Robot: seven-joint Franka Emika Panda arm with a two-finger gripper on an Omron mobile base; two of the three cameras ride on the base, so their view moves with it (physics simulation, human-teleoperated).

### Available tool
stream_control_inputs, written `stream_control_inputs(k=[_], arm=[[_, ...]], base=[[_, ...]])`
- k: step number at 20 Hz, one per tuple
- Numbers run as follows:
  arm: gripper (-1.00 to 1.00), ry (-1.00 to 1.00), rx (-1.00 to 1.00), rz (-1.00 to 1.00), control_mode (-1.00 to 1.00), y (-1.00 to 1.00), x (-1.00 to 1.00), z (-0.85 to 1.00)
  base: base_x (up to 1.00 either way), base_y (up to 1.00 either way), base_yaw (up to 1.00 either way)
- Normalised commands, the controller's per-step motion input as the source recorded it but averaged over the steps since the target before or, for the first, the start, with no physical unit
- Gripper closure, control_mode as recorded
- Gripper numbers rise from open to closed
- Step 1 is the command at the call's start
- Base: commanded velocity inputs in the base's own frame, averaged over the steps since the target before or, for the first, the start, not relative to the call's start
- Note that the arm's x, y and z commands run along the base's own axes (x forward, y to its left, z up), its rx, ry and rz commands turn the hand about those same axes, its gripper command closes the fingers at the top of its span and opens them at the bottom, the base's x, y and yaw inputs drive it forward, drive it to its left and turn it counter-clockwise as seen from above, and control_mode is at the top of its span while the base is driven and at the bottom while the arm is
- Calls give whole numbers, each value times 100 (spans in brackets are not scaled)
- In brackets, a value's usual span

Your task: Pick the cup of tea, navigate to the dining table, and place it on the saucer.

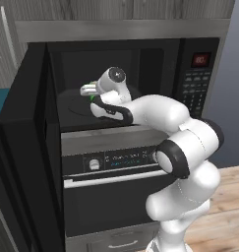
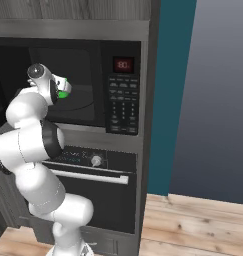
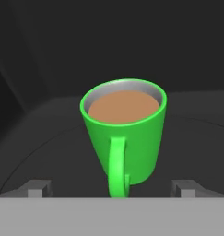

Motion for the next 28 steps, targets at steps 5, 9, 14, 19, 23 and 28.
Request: stream_control_inputs(k=[5,9,14,19,23,28], arm=[[-100,0,-4,0,-100,0,0,-7],[-100,0,-7,0,-100,0,0,-5],[-100,0,-5,0,-100,0,7,-3],[-100,0,-2,0,-100,0,10,-1],[-100,0,0,0,-100,0,13,-5],[-100,0,0,0,-100,0,7,-8]], base=[[0,0,0],[0,0,0],[0,0,0],[0,0,0],[0,0,0],[0,0,0]])
